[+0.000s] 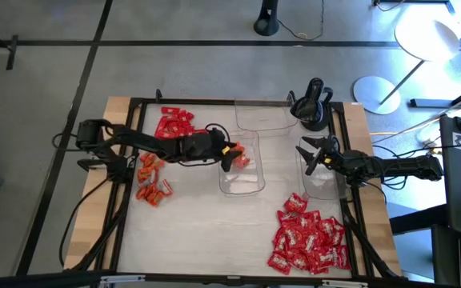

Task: Sort candy
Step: Put the orange chocolate into the bottom left transparent bin

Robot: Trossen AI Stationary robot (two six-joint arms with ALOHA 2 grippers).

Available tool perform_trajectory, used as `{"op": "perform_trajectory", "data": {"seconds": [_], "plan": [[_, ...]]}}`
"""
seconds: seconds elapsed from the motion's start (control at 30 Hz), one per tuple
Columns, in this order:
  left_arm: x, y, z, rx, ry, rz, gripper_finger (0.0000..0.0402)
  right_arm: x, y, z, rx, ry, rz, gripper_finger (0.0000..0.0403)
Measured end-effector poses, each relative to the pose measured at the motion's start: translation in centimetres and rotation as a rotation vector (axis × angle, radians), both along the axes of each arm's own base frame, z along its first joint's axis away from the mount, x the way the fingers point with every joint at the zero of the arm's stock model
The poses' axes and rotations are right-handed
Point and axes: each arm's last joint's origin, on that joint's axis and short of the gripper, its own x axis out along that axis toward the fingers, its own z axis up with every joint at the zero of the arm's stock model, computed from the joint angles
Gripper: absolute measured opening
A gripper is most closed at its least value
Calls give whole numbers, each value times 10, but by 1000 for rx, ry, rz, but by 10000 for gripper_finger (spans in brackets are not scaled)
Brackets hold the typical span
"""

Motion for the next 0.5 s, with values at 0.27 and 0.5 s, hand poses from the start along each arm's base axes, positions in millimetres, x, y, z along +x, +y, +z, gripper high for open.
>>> {"op": "perform_trajectory", "data": {"seconds": [0.27, 0.5], "plan": [[-3, 1, 1, -51, 18, -57, 228, -1, -1, 0, 29, -22, -48, 230], [-27, -11, 22, -130, 132, -128, 214, 0, -1, 1, -3, -20, -52, 230]]}}
